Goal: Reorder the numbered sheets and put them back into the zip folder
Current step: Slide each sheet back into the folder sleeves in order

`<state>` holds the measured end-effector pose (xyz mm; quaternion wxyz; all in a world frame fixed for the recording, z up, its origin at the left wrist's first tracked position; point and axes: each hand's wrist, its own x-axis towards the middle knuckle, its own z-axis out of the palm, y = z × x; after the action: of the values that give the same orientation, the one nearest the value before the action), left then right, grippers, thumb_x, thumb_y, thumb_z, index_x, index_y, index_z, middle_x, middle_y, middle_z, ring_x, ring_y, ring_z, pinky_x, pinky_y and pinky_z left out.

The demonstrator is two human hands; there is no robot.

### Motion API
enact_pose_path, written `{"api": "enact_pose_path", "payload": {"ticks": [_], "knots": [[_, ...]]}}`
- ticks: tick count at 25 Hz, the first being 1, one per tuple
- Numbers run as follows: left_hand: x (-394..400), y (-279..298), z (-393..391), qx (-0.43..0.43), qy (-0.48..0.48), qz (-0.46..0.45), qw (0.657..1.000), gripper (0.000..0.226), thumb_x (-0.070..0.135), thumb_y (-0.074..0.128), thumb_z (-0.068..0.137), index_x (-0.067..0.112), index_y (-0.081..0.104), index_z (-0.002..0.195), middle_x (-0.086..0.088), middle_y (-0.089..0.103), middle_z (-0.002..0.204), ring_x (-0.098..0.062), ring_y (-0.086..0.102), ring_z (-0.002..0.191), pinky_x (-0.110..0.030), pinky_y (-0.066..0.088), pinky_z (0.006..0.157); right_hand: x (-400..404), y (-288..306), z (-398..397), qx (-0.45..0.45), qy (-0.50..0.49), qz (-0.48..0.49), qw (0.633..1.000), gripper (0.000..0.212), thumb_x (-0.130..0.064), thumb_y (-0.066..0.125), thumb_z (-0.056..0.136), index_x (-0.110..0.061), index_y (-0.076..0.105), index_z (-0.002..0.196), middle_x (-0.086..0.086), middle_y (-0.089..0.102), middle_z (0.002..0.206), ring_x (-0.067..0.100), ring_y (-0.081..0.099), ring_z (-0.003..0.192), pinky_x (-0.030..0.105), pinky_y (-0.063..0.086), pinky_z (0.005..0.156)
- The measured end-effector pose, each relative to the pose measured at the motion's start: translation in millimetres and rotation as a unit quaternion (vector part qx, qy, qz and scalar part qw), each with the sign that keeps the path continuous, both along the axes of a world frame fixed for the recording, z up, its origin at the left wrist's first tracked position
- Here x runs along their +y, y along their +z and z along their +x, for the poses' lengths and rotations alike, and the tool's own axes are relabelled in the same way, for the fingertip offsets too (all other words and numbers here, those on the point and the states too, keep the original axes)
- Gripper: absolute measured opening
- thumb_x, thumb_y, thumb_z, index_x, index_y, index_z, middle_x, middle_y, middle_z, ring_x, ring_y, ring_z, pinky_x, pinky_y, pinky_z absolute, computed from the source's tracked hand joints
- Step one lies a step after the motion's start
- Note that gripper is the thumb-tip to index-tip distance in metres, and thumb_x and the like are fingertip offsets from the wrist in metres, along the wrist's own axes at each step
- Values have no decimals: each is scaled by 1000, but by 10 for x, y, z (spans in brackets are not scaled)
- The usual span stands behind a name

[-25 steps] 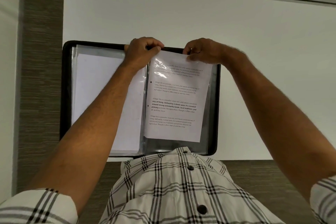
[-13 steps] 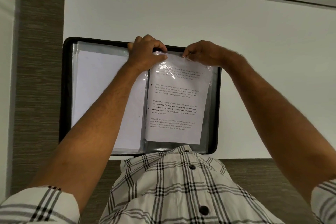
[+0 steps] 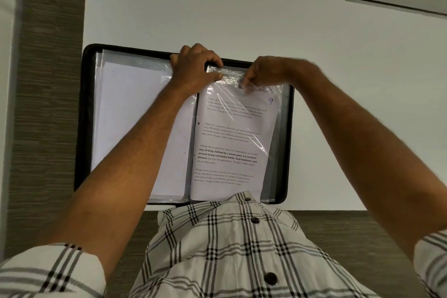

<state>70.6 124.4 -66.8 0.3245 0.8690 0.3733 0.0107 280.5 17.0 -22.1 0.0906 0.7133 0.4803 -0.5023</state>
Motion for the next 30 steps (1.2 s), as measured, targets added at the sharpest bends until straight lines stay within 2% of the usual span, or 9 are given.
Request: {"api": "enact_pose_path", "payload": {"ticks": [4, 8, 10, 13, 18, 22, 24, 27, 30], "knots": [[-28, 4, -10, -4, 4, 9, 1000, 31, 45, 78, 83, 40, 70, 112, 10, 59, 123, -21, 46, 123, -38, 24, 92, -86, 151, -55, -11, -104, 128, 986, 12, -21, 67, 97, -24, 78, 93, -3, 76, 96, 15, 69, 86, 35, 60, 85], [-245, 28, -148, -9, 3, 37, 999, 59, 42, 70, 89, 31, 51, 144, 0, 50, 146, -29, 41, 136, -46, 29, 108, -442, 265, -104, 12, -353, 347, 869, 41, -54, 76, 89, -25, 63, 115, -7, 58, 122, 10, 64, 103, 23, 55, 84], [-518, -37, -339, -12, -15, 77, 997, 70, 43, 65, 94, 21, 38, 155, -8, 36, 161, -34, 32, 145, -50, 25, 117, -717, 234, -161, 75, -446, 338, 825, 65, -57, 83, 82, -28, 52, 131, -1, 56, 132, 15, 64, 113, 29, 59, 86], [-964, -165, -681, 24, -31, 133, 990, 71, 52, 46, 101, 14, 28, 159, -12, 23, 168, -34, 22, 153, -50, 17, 125, -1177, 106, -301, 124, -506, 291, 802, 85, -50, 89, 80, -23, 41, 144, 8, 60, 133, 23, 67, 118, 29, 58, 82], [-1611, -180, -1159, 72, -24, 144, 987, 71, 55, 25, 106, 14, 16, 163, -8, 14, 171, -28, 7, 158, -50, 7, 127, -1827, 23, -698, 182, -553, 244, 776, 54, -23, 74, 98, -13, 45, 142, 4, 70, 123, 22, 75, 106, 35, 65, 75], [-1919, -139, -1353, 98, -15, 120, 988, 74, 56, 27, 105, 17, 5, 164, -4, 6, 172, -25, -1, 158, -52, 3, 127, -2158, -20, -1024, 212, -566, 207, 769, 24, -24, 65, 104, -9, 64, 123, 6, 77, 114, 25, 78, 99, 46, 65, 84], [-2028, -85, -1356, 94, -2, 90, 991, 74, 52, 36, 105, 20, 3, 164, -3, 5, 172, -24, -3, 158, -51, 0, 127, -2265, 9, -1192, 246, -550, 185, 776, 24, -29, 62, 105, -15, 70, 123, 2, 79, 113, 20, 78, 99, 41, 65, 83], [-2108, 19, -1350, 72, 39, 27, 996, 71, 47, 45, 105, 24, 12, 163, -2, 13, 171, -24, 3, 158, -51, 3, 127, -2300, 135, -1425, 296, -544, 160, 768, 22, -34, 56, 108, -21, 72, 117, -5, 81, 102, 14, 79, 92, 28, 61, 74], [-2115, 196, -1346, 40, 83, -44, 995, 59, 46, 48, 105, 23, 34, 158, 0, 27, 167, -22, 13, 157, -47, 12, 127, -2236, 267, -1593, 335, -559, 164, 741, 24, -37, 54, 108, -20, 70, 115, 2, 81, 104, 21, 78, 96, 38, 63, 84]]}}
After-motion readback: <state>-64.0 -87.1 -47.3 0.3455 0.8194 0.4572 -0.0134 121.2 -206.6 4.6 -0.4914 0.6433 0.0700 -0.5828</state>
